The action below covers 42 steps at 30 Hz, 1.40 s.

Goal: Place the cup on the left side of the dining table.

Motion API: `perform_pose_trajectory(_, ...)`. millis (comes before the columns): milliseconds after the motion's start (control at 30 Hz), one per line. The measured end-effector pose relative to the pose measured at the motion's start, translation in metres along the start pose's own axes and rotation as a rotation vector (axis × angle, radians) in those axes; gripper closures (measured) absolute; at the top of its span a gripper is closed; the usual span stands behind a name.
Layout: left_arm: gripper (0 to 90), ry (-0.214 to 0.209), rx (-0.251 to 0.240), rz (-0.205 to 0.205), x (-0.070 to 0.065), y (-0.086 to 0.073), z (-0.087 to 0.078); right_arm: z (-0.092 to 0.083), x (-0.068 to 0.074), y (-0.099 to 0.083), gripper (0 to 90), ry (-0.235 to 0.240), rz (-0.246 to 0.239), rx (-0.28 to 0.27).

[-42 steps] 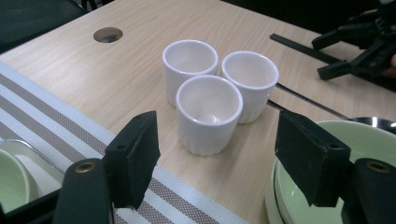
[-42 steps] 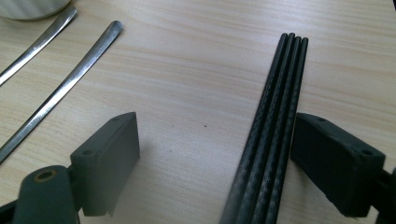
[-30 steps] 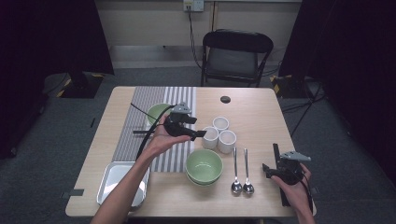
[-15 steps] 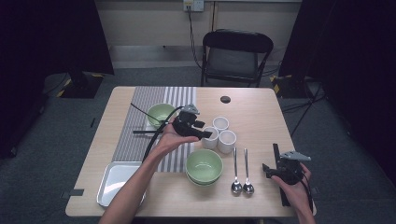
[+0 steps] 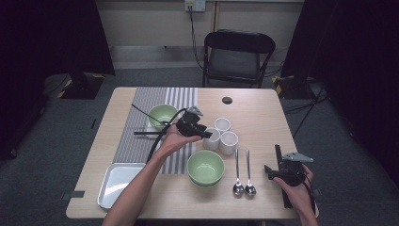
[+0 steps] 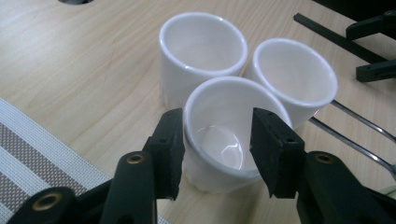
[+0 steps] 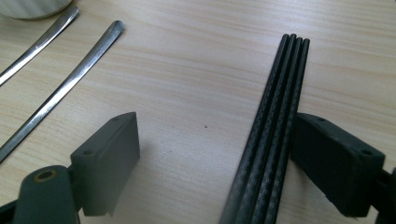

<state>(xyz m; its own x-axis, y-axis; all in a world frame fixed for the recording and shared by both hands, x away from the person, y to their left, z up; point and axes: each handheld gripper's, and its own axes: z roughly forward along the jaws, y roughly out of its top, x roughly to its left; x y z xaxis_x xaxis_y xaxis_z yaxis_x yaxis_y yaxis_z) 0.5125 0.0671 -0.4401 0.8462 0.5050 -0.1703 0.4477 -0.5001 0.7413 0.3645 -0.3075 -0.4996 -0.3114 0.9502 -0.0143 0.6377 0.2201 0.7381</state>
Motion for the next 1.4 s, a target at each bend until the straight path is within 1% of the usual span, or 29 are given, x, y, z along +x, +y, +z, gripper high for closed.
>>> perform_pose_trajectory(33, 57.6, 0.005, 0.014, 0.000, 0.001, -0.001, 0.002, 0.000, 0.000, 0.000, 14.9, 0.001, -0.001, 0.000)
perform_pose_trajectory(100, 59.1, -0.019, 0.004, -0.012, 0.003, -0.002, 0.003, 0.000, 0.000, 0.000, 14.9, -0.001, -0.001, 0.000)
perform_pose_trajectory(167, 60.6, -0.007, 0.003, -0.012, 0.002, -0.002, 0.004, 0.000, 0.000, 0.000, 14.9, -0.001, 0.000, 0.000)
perform_pose_trajectory(200, 61.2, -0.003, 0.009, -0.004, 0.002, -0.002, 0.004, 0.000, 0.000, 0.000, 14.9, 0.000, 0.000, 0.000)
perform_pose_trajectory(233, 63.8, 0.009, 0.015, -0.001, 0.002, -0.001, 0.004, 0.000, 0.000, 0.000, 14.9, 0.000, 0.000, 0.000)
perform_pose_trajectory(267, 65.7, 0.010, 0.020, 0.001, 0.002, -0.002, 0.004, 0.000, 0.000, 0.000, 14.9, 0.000, 0.000, 0.000)
perform_pose_trajectory(333, 69.1, 0.013, 0.046, 0.018, 0.003, -0.004, 0.005, 0.000, 0.000, 0.000, 14.9, 0.000, 0.000, 0.000)
perform_pose_trajectory(400, 69.8, 0.008, 0.058, 0.020, 0.004, -0.007, 0.007, 0.000, 0.000, 0.000, 14.9, 0.000, 0.000, 0.000)
perform_pose_trajectory(467, 71.9, 0.003, 0.054, 0.010, 0.006, -0.011, 0.008, 0.000, 0.000, 0.000, 14.9, 0.001, -0.001, 0.000)
perform_pose_trajectory(500, 72.7, 0.002, 0.061, 0.007, 0.006, -0.012, 0.008, 0.000, 0.000, 0.000, 14.9, 0.000, 0.000, 0.000)
perform_pose_trajectory(567, 72.8, 0.005, 0.058, -0.001, 0.007, -0.013, 0.008, 0.000, 0.000, 0.000, 14.9, 0.000, 0.000, 0.000)
perform_pose_trajectory(633, 71.9, -0.004, 0.057, -0.020, 0.009, -0.014, 0.007, 0.000, 0.000, 0.000, 14.9, 0.000, 0.000, 0.000)
perform_pose_trajectory(667, 71.7, -0.005, 0.056, -0.016, 0.011, -0.015, 0.007, 0.000, 0.000, 0.000, 14.9, 0.000, 0.000, 0.000)
perform_pose_trajectory(700, 71.7, -0.003, 0.068, -0.016, 0.011, -0.015, 0.006, 0.000, 0.000, 0.000, 14.9, 0.000, 0.000, 0.000)
perform_pose_trajectory(733, 72.9, -0.013, 0.053, -0.023, 0.011, -0.017, 0.008, 0.000, 0.000, 0.000, 14.9, 0.000, 0.000, 0.000)
perform_pose_trajectory(767, 73.4, -0.011, 0.071, -0.018, 0.011, -0.017, 0.007, 0.000, 0.000, 0.000, 14.9, 0.000, 0.000, 0.000)
perform_pose_trajectory(800, 74.6, -0.005, 0.069, -0.013, 0.011, -0.017, 0.007, 0.000, 0.000, 0.000, 14.9, 0.000, 0.000, 0.000)
perform_pose_trajectory(867, 76.8, -0.008, 0.061, -0.018, 0.012, -0.018, 0.007, 0.000, 0.000, 0.000, 14.9, 0.000, 0.000, 0.000)
perform_pose_trajectory(900, 78.5, -0.003, 0.045, -0.017, 0.012, -0.019, 0.008, 0.000, 0.000, 0.000, 14.9, 0.000, 0.000, 0.000)
perform_pose_trajectory(933, 79.9, 0.001, 0.056, -0.008, 0.012, -0.019, 0.007, 0.000, 0.000, 0.000, 14.9, 0.000, 0.000, 0.000)
perform_pose_trajectory(1000, 80.2, -0.010, 0.059, -0.011, 0.012, -0.019, 0.008, 0.000, 0.000, 0.000, 14.9, 0.000, 0.000, 0.000)
perform_pose_trajectory(1033, 80.0, 0.001, 0.050, -0.007, 0.011, -0.020, 0.009, 0.000, 0.000, 0.000, 14.9, 0.000, 0.000, 0.000)
perform_pose_trajectory(1067, 79.8, 0.006, 0.059, -0.001, 0.010, -0.019, 0.009, 0.000, 0.000, 0.000, 14.9, 0.000, 0.000, 0.000)
perform_pose_trajectory(1133, 80.1, -0.005, 0.061, 0.006, 0.010, -0.018, 0.008, 0.000, 0.000, 0.000, 14.9, 0.000, 0.000, 0.000)
perform_pose_trajectory(1200, 80.6, -0.017, 0.049, -0.002, 0.010, -0.019, 0.008, 0.000, 0.000, 0.000, 14.9, 0.000, 0.000, 0.000)
perform_pose_trajectory(1300, 80.8, -0.014, 0.050, -0.007, 0.010, -0.019, 0.008, 0.000, 0.000, 0.000, 14.9, 0.000, 0.000, 0.000)
perform_pose_trajectory(1333, 81.0, -0.011, 0.043, -0.011, 0.009, -0.019, 0.008, 0.000, 0.000, 0.000, 14.9, 0.000, 0.000, 0.000)
perform_pose_trajectory(1367, 81.6, -0.017, 0.032, -0.015, 0.008, -0.019, 0.008, 0.000, 0.000, 0.000, 14.9, 0.000, 0.000, 0.000)
perform_pose_trajectory(1400, 81.7, -0.008, 0.038, -0.011, 0.008, -0.019, 0.007, 0.000, 0.000, 0.000, 14.9, 0.000, 0.000, 0.000)
